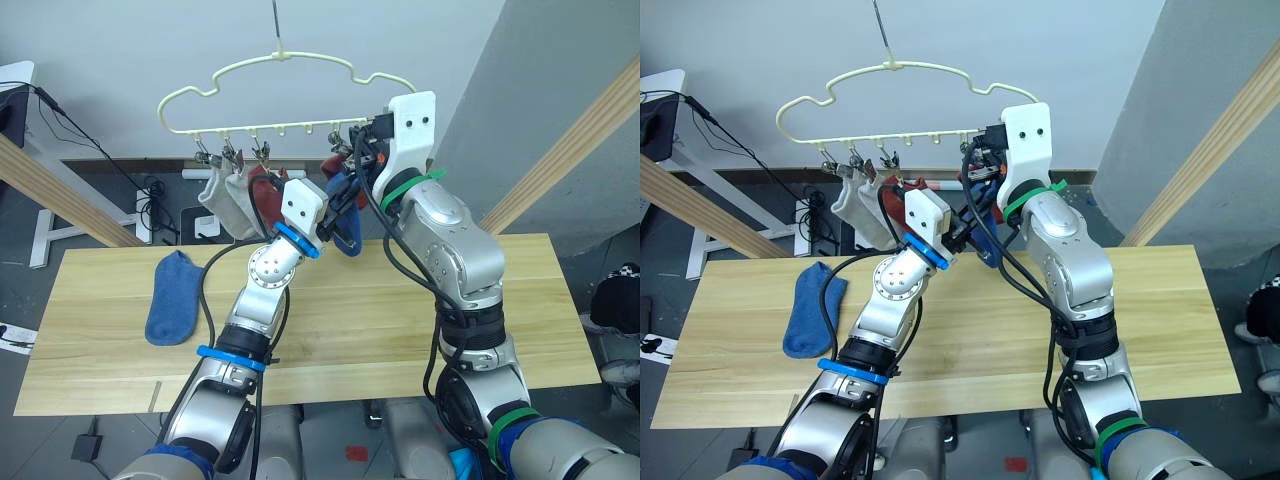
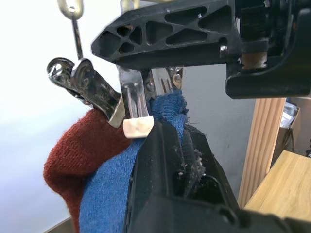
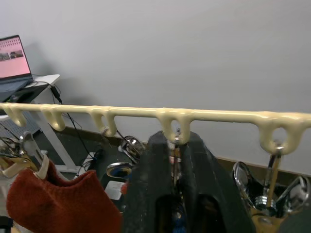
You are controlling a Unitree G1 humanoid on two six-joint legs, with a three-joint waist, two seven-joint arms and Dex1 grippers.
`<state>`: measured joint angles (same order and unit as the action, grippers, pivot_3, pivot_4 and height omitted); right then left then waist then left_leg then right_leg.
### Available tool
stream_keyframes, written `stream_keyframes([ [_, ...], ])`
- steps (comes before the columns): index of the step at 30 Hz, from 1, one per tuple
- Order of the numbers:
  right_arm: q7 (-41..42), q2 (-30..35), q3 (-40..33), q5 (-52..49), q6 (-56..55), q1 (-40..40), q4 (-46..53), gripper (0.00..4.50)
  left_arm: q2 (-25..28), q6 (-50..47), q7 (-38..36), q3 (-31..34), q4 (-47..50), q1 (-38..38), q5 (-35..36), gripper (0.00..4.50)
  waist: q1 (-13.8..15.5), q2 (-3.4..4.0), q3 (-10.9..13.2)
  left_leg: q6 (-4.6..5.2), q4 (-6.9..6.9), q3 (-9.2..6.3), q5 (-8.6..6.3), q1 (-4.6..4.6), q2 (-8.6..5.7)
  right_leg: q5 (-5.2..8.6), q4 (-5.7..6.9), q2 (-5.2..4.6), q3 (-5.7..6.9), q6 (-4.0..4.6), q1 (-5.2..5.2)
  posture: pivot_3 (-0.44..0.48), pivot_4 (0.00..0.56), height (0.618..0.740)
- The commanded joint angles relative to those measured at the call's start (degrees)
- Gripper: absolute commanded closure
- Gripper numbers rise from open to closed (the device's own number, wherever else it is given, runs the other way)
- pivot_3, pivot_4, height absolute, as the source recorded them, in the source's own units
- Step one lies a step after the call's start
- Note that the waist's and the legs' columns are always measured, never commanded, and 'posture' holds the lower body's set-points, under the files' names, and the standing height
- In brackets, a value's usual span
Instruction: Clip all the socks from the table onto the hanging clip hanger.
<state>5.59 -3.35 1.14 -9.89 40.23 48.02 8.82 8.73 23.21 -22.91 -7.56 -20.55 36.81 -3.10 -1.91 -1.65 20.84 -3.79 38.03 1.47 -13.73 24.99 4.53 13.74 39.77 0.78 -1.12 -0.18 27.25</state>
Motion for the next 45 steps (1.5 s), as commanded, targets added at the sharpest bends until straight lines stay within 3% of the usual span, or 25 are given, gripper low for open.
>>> stream_keyframes([
  [1, -0.5, -0.4, -0.5, -1.1, -0.3, 0.5, 3.2, 2.92, -0.3, 1.2, 0.7, 0.2, 0.9, 1.2, 0.1, 4.50, 0.0, 0.00, 0.0, 0.00, 0.00, 0.00, 0.00, 0.00, 0.00, 0.00, 0.00, 0.00, 0.00, 0.00, 0.00, -0.069, 0.372, 0.703],
  [5, -0.9, 0.0, -0.2, -1.1, 0.2, 0.5, 3.4, 1.56, -0.4, -0.2, -0.7, -0.1, 1.1, 0.9, 1.1, 4.50, 0.0, 0.00, 0.0, 0.00, 0.00, 0.00, 0.00, 0.00, 0.00, 0.06, 0.00, 0.00, 0.00, -0.10, 0.00, -0.069, 0.373, 0.703],
  [6, -1.0, 0.2, -0.1, -1.0, 0.3, 0.4, 3.6, 1.53, -0.5, -1.0, -1.1, -0.1, 1.4, 0.7, 1.5, 3.98, 0.0, 0.00, 0.0, 0.00, 0.00, 0.00, 0.00, 0.00, 0.00, 0.06, -0.01, 0.00, 0.00, -0.10, 0.00, -0.071, 0.374, 0.703],
  [10, -0.7, 1.1, 0.7, -0.6, 1.1, -0.6, 5.1, 1.53, -0.4, -2.1, -2.5, -0.6, 2.9, -0.5, 2.1, 2.95, 0.0, 0.00, 0.0, 0.00, 0.00, 0.00, 0.00, 0.00, 0.00, 0.07, -0.01, 0.00, 0.00, -0.12, 0.00, -0.070, 0.376, 0.703],
  [19, 1.6, 5.1, 3.5, -0.4, 2.2, -6.2, 12.9, 1.53, 1.9, -9.5, -10.7, -0.2, 10.3, -3.7, 8.6, 2.95, 0.0, 0.00, 0.0, 0.00, -0.02, 0.00, 0.00, 0.00, 0.01, 0.13, -0.02, 0.01, 0.00, -0.23, 0.00, -0.075, 0.379, 0.703],
  [27, 2.8, 8.5, 3.5, -1.2, 2.5, -12.9, 22.9, 1.53, 11.2, -25.5, -24.6, 0.8, 22.2, -6.0, 20.4, 2.95, -0.1, 0.01, 0.0, -0.02, -0.01, 0.00, 0.01, -0.03, 0.02, 0.16, -0.01, 0.03, -0.03, -0.27, 0.00, -0.080, 0.382, 0.703],
  [35, -1.1, 7.8, 2.6, 1.4, 1.8, -12.9, 21.4, 1.53, 15.4, -36.1, -26.5, 3.5, 27.2, -2.3, 25.7, 2.95, -0.1, 0.01, 0.0, -0.03, 0.01, 0.00, 0.01, -0.04, 0.01, 0.16, -0.02, 0.04, -0.06, -0.28, 0.00, -0.072, 0.377, 0.703],
  [40, -2.9, 6.9, 1.2, 2.3, 1.8, -12.1, 18.8, 2.78, 15.9, -37.6, -26.6, 3.9, 28.0, -1.2, 25.9, 2.91, -0.1, 0.01, 0.0, -0.03, -0.03, 0.00, 0.01, -0.04, 0.02, 0.16, -0.08, 0.04, -0.05, -0.27, 0.00, -0.063, 0.374, 0.703],
  [45, -4.0, 6.4, 0.3, 2.3, 2.4, -11.1, 17.2, 2.78, 16.1, -39.9, -26.7, 4.5, 28.7, -0.1, 27.0, 2.91, -0.1, 0.01, 0.0, -0.02, -0.03, 0.00, 0.01, -0.03, 0.02, 0.16, -0.10, 0.04, -0.06, -0.27, 0.00, -0.069, 0.374, 0.703],
])
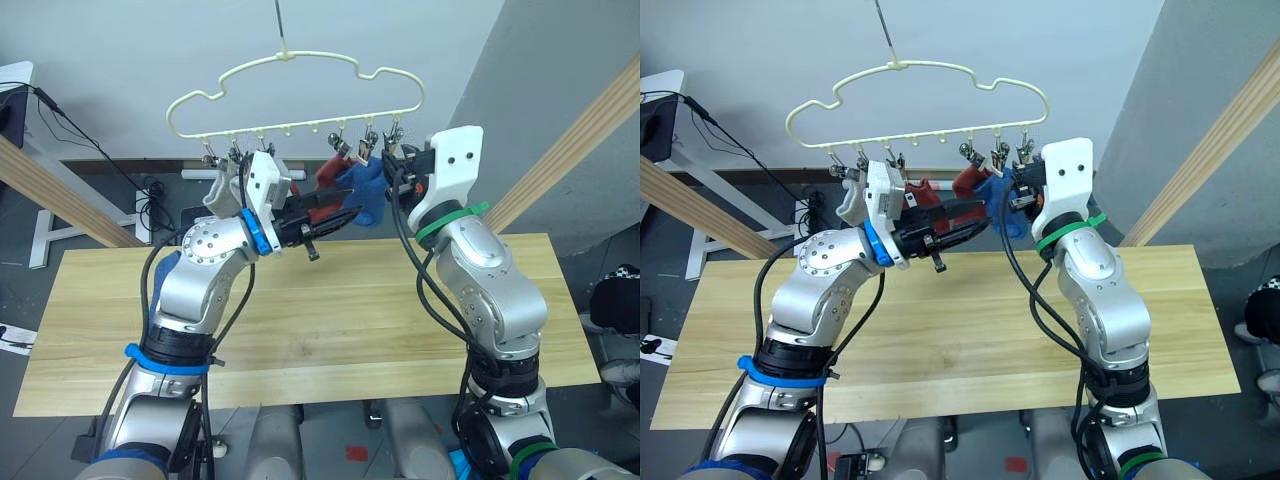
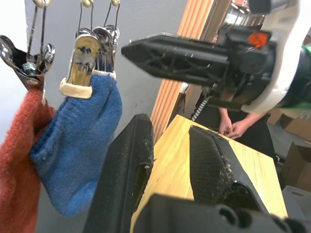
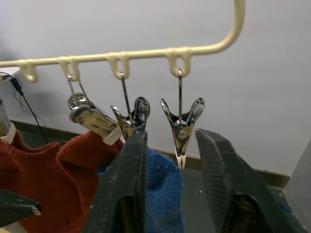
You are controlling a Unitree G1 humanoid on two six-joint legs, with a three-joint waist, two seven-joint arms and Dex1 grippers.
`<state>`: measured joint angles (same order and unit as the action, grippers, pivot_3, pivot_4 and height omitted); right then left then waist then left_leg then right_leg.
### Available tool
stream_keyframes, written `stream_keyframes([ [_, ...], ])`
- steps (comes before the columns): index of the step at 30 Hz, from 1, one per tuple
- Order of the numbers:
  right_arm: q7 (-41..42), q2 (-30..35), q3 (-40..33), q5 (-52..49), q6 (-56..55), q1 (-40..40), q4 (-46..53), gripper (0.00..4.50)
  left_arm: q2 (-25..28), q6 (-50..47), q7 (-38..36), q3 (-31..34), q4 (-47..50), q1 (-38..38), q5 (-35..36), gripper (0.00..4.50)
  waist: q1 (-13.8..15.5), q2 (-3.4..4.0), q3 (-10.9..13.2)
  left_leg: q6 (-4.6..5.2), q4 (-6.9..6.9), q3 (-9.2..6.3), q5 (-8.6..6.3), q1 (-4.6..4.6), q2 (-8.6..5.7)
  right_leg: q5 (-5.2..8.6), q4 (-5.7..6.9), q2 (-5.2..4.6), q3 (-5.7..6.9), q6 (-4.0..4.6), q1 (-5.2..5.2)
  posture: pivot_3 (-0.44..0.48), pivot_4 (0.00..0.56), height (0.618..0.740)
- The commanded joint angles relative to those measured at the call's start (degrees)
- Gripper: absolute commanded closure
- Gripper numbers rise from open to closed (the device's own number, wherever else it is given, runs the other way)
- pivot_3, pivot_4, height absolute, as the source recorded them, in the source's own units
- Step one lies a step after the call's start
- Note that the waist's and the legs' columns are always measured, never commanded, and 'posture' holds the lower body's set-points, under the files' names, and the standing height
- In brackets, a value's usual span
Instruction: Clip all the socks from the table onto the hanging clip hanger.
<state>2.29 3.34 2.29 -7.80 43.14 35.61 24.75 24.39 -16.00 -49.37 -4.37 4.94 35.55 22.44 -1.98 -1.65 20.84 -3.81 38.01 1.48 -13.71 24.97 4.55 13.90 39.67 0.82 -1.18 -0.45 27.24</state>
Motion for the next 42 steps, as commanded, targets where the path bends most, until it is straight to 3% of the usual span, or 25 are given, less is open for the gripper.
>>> stream_keyframes([
  [1, -0.7, -0.3, -0.9, 0.2, -0.3, 1.5, 0.9, 2.78, 0.6, -1.0, -0.5, 1.4, 3.4, 1.4, 1.7, 2.91, 0.0, 0.00, 0.0, 0.00, 0.00, 0.00, 0.00, 0.00, 0.00, 0.00, -0.01, 0.00, 0.00, 0.00, 0.00, -0.070, 0.374, 0.703],
  [18, -0.1, -0.7, -2.7, -0.8, -1.6, 6.9, -7.1, 2.78, 1.3, -3.2, -1.0, 1.6, 3.7, 3.8, 2.5, 2.91, 0.0, 0.00, 0.0, 0.01, -0.01, 0.01, 0.00, 0.02, 0.00, 0.00, -0.04, 0.00, -0.01, 0.01, 0.00, -0.064, 0.376, 0.703],
  [40, 1.0, -2.1, -3.6, -1.8, -4.7, 9.2, -9.4, 2.78, 0.8, -3.4, 0.2, 1.5, 3.6, 4.5, 3.0, 2.91, 0.0, 0.00, 0.0, 0.01, -0.01, 0.01, -0.01, 0.03, 0.00, -0.01, -0.06, 0.00, 0.00, 0.01, 0.00, -0.063, 0.379, 0.703],
  [42, 1.0, -2.3, -3.8, -1.9, -5.0, 9.2, -9.5, 3.16, 0.7, -3.3, 0.2, 1.4, 3.6, 4.5, 2.8, 2.91, 0.0, 0.00, 0.0, 0.01, -0.01, 0.01, -0.01, 0.03, 0.00, -0.01, -0.06, 0.00, 0.00, 0.01, 0.00, -0.062, 0.379, 0.703],
])
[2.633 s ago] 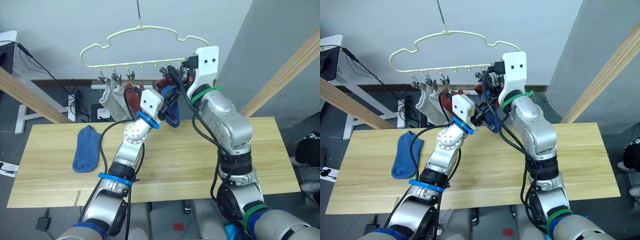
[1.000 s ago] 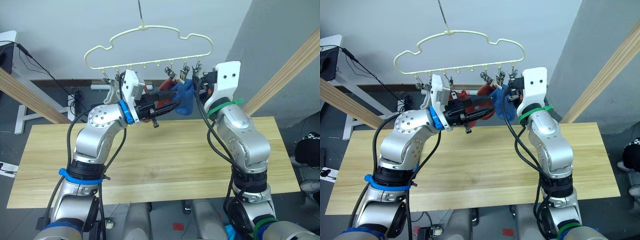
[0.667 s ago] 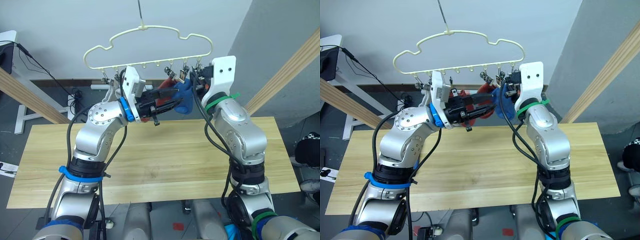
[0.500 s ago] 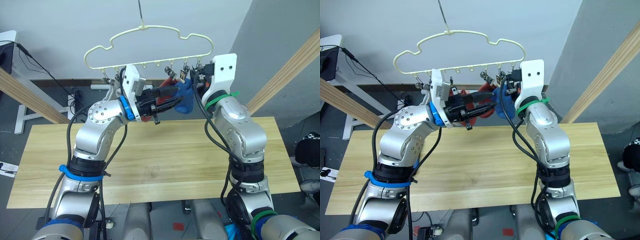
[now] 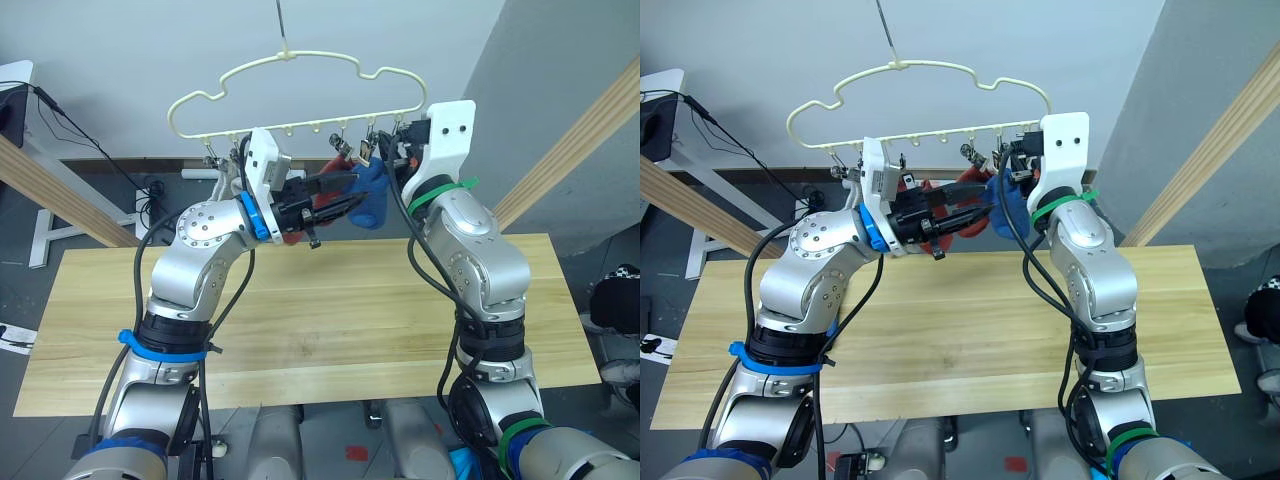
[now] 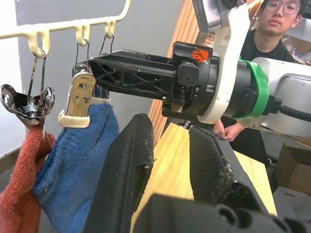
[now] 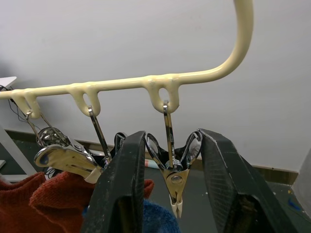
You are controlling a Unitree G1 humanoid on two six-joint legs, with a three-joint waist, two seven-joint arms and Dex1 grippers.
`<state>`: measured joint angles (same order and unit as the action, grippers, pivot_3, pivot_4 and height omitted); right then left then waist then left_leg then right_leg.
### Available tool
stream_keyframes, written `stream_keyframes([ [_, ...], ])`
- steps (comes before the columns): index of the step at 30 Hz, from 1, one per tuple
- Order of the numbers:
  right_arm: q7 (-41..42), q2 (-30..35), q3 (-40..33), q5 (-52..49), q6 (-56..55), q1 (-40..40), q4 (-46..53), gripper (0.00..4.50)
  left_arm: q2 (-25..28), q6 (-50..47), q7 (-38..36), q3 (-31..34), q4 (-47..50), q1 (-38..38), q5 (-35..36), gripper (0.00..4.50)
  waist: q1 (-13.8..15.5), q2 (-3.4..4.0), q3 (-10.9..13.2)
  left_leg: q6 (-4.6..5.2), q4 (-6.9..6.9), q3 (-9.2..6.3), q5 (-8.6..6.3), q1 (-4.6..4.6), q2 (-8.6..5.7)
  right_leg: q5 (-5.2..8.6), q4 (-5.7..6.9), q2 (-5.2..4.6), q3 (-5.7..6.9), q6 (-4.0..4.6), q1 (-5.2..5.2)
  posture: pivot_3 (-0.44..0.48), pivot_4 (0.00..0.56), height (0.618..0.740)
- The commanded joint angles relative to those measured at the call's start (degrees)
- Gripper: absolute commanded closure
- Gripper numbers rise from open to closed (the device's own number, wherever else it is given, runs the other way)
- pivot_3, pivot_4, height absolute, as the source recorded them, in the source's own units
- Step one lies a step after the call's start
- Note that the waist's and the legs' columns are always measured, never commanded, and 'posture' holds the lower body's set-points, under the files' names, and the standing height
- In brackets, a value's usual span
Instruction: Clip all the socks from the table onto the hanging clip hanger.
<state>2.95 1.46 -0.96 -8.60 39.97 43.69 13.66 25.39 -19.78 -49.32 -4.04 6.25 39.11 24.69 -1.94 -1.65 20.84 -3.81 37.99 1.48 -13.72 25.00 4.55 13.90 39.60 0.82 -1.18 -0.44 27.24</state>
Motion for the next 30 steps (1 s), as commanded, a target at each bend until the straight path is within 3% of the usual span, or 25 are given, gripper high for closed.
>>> stream_keyframes([
  [1, 0.4, -0.5, -0.7, -1.2, -2.1, 1.2, 1.5, 3.38, -0.4, 0.5, 0.4, 1.0, 2.4, 0.9, 0.4, 2.91, 0.0, 0.00, 0.0, 0.00, 0.00, 0.00, 0.00, 0.00, 0.00, 0.00, 0.00, 0.00, 0.00, 0.00, 0.00, -0.062, 0.379, 0.703],
  [5, 0.3, -0.6, -0.9, -1.4, -2.8, 1.4, 1.2, 4.48, -0.5, 0.2, 1.2, 0.4, 2.8, 0.5, -0.5, 2.91, 0.0, 0.00, 0.0, 0.00, 0.00, 0.00, 0.00, 0.00, 0.00, 0.00, 0.00, 0.00, 0.00, 0.00, 0.00, -0.062, 0.380, 0.703],
  [7, 0.4, -0.4, -0.9, -1.5, -2.9, 1.6, 1.2, 4.48, -0.2, -0.2, 2.0, -0.2, 2.9, 0.3, -1.5, 2.91, 0.0, 0.00, 0.0, 0.00, 0.00, 0.00, 0.00, 0.00, 0.00, 0.00, 0.00, 0.00, 0.00, 0.00, 0.00, -0.062, 0.379, 0.703],
  [17, 1.0, 2.4, -0.6, -1.1, -0.3, 2.7, 2.7, 4.50, -0.5, -0.7, 3.8, -2.0, 3.4, 0.1, -5.2, 0.04, 0.0, 0.00, 0.0, 0.00, 0.00, 0.00, 0.00, 0.00, 0.00, 0.00, 0.00, 0.00, 0.00, 0.00, 0.00, -0.076, 0.378, 0.703],
  [24, 1.2, 3.2, 0.2, -0.9, 1.3, 2.7, 3.1, 4.50, -0.8, -1.5, 6.5, -0.7, 4.0, -1.0, -5.9, 0.04, 0.0, 0.00, 0.0, 0.00, 0.00, 0.00, 0.00, 0.00, 0.00, 0.00, 0.00, 0.00, -0.01, 0.00, 0.00, -0.076, 0.379, 0.703],
  [30, 1.6, 3.4, 0.4, -1.0, 1.7, 2.4, 3.3, 4.50, 5.4, -0.5, 8.1, 4.0, 9.0, -11.3, -8.0, 0.04, -0.5, 0.01, 0.0, 0.00, -0.04, -0.01, 0.00, 0.00, 0.03, 0.00, 0.00, 0.00, 0.00, 0.00, 0.01, -0.072, 0.386, 0.703],
])
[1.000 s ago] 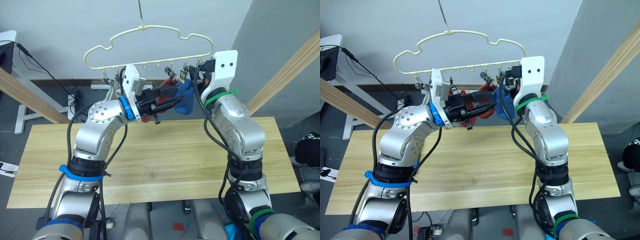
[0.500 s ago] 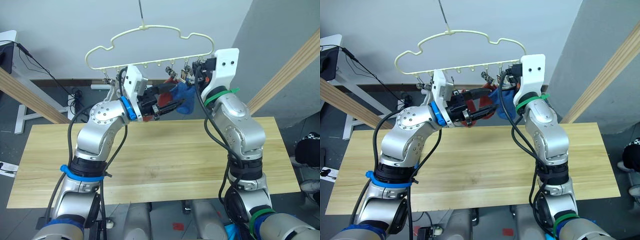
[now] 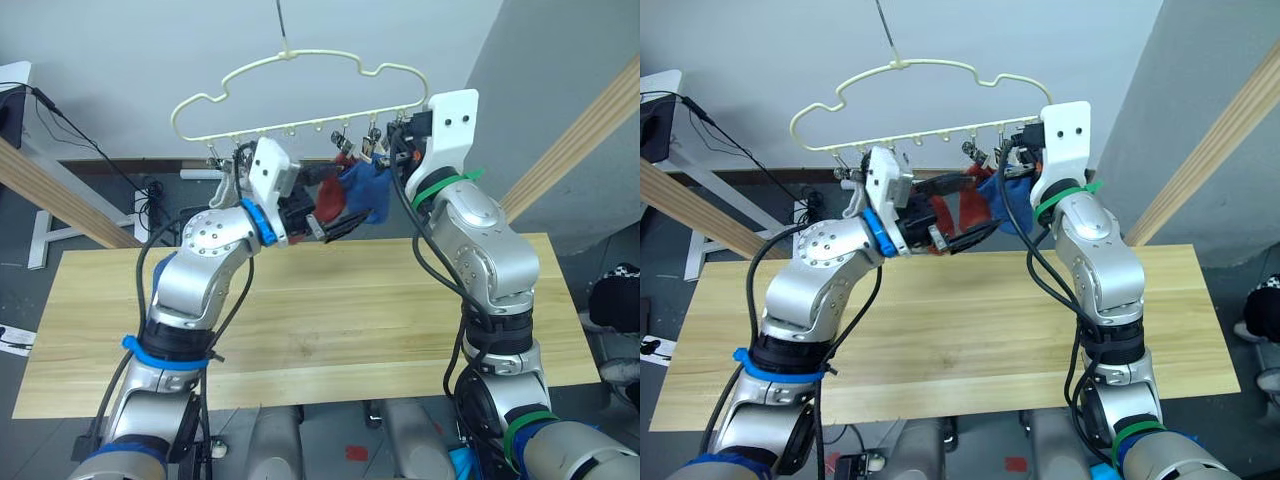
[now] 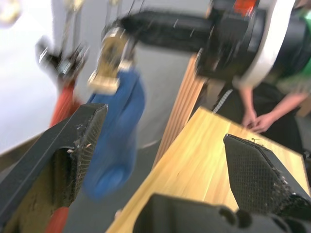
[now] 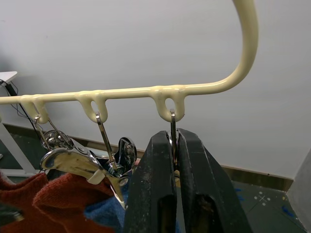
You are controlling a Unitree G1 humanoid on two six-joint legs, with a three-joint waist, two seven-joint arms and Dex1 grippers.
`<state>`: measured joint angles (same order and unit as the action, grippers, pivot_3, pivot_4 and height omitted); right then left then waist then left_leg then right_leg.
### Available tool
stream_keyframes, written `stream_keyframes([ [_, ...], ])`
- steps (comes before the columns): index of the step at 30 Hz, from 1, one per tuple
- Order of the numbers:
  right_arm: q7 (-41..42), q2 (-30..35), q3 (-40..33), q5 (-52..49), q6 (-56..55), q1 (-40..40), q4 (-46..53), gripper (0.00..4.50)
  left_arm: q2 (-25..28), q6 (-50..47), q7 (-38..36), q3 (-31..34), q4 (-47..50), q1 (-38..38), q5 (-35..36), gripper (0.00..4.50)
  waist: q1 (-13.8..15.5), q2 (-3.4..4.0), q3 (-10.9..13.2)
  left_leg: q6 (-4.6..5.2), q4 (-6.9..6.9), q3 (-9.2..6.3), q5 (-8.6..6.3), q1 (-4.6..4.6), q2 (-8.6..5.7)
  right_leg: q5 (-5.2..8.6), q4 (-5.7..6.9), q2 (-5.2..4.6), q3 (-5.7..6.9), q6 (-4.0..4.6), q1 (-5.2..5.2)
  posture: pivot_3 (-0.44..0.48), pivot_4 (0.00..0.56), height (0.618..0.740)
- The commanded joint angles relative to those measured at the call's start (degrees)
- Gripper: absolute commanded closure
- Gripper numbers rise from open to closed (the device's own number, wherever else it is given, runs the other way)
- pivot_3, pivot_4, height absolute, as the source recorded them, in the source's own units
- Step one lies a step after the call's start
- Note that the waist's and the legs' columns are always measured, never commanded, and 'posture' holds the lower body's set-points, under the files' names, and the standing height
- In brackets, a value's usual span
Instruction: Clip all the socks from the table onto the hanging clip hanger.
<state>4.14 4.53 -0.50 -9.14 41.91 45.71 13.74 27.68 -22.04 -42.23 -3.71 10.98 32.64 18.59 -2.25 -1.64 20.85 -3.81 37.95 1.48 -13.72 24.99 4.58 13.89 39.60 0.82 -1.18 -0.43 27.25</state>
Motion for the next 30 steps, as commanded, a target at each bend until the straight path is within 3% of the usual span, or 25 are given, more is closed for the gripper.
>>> stream_keyframes([
  [1, 0.6, 0.5, -0.1, -0.5, -0.1, 0.2, 3.4, 4.50, 5.0, 2.5, 1.7, 5.7, 4.6, -9.0, -3.1, 0.04, -0.5, 0.01, 0.0, 0.00, -0.01, 0.03, 0.00, -0.02, 0.03, 0.00, -0.03, 0.00, -0.04, 0.00, 0.00, -0.056, 0.389, 0.703],
  [5, 1.0, 0.5, -0.1, -0.8, 0.4, -0.3, 3.7, 4.50, 10.5, 7.1, 3.2, 12.5, -1.1, -19.2, -6.3, 0.04, -0.5, 0.06, 0.0, 0.00, -0.08, 0.08, 0.00, -0.04, 0.06, 0.01, -0.05, -0.01, -0.07, -0.01, 0.04, -0.037, 0.394, 0.703],
  [10, 1.4, 0.1, 0.3, -1.0, 0.7, 0.0, 3.4, 4.50, 14.1, 9.5, -0.4, 16.0, -11.8, -21.5, -5.1, 0.04, 0.5, 0.08, 0.1, 0.01, -0.05, 0.06, 0.00, -0.03, 0.02, 0.01, -0.07, -0.02, -0.03, -0.01, 0.06, -0.029, 0.395, 0.703],
  [14, 1.6, -0.1, 0.6, -1.2, 0.9, 0.5, 3.0, 4.50, 18.3, 13.2, -4.1, 15.5, -25.4, -19.0, -7.4, 0.04, 0.5, 0.09, 0.1, 0.02, -0.06, 0.15, -0.01, 0.00, 0.01, 0.01, -0.20, -0.04, -0.08, -0.01, 0.06, -0.029, 0.397, 0.703],
  [21, 2.1, -0.1, 0.9, -1.6, 1.5, 1.0, 2.8, 4.50, 20.7, 17.5, -5.9, 12.7, -45.4, -9.9, -11.5, 0.04, 0.5, 0.07, 0.2, 0.03, -0.13, 0.12, -0.02, 0.02, 0.04, 0.01, -0.20, 0.00, 0.00, -0.01, 0.10, -0.034, 0.405, 0.703],
  [28, 2.4, -0.2, 1.2, -1.7, 1.9, 1.3, 3.0, 4.50, 22.0, 17.4, -10.7, 8.0, -54.1, -7.3, -15.4, 0.04, 0.3, 0.07, 0.2, 0.07, -0.14, 0.15, -0.06, 0.07, 0.05, -0.02, -0.22, -0.01, 0.00, 0.05, 0.13, -0.044, 0.406, 0.703],
  [30, 2.4, -0.3, 1.2, -1.7, 1.9, 1.4, 2.9, 4.50, 22.4, 18.9, -11.5, 7.1, -54.8, -8.4, -16.3, 0.43, 0.3, 0.08, 0.2, 0.07, -0.14, 0.14, -0.05, 0.07, 0.08, -0.02, -0.19, 0.00, 0.03, 0.05, 0.15, -0.044, 0.406, 0.703],
])
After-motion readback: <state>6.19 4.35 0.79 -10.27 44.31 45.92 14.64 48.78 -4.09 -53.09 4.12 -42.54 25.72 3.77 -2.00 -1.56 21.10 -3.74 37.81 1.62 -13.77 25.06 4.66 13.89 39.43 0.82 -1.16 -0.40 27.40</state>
